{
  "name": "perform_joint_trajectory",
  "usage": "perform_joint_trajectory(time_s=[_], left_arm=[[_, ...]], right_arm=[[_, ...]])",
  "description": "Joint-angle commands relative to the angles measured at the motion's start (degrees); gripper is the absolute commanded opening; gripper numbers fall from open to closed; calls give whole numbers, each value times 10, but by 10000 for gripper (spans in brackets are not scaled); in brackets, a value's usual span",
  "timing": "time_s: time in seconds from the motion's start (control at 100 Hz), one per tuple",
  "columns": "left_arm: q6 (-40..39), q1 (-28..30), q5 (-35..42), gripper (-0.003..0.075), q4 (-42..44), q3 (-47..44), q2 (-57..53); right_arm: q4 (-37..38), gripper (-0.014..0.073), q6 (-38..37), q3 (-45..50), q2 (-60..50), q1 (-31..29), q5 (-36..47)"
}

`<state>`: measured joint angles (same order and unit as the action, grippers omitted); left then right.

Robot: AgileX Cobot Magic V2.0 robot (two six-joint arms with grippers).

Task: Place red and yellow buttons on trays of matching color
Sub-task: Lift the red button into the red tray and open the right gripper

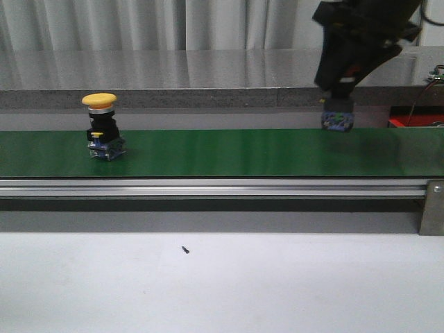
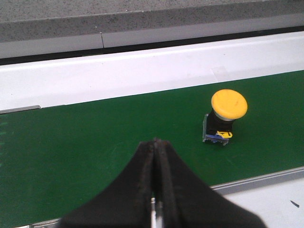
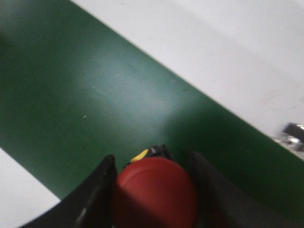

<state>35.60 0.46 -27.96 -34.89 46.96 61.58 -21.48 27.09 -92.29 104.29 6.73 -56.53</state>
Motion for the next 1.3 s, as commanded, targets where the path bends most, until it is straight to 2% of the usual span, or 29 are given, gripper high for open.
perform_joint_trajectory(time_s=[0.0, 0.27, 0.48, 0.69, 0.96, 1.29], left_arm=[[0, -3, 31, -20, -17, 16, -12], [0, -3, 30, -20, -17, 16, -12], [0, -3, 30, -20, -17, 16, -12], [0, -3, 30, -20, -17, 16, -12], [0, -3, 30, -20, -17, 16, -12], [0, -3, 30, -20, -17, 16, -12]], right_arm=[[-11, 183, -3, -54, -30, -47, -2], [-11, 183, -6, -101, -24, -193, 48], [-11, 183, -6, -125, 18, -263, 73], [-11, 183, -6, -184, 87, -289, 61], [-9, 183, -6, -255, 163, -294, 62], [36, 183, -6, -270, 224, -295, 76]])
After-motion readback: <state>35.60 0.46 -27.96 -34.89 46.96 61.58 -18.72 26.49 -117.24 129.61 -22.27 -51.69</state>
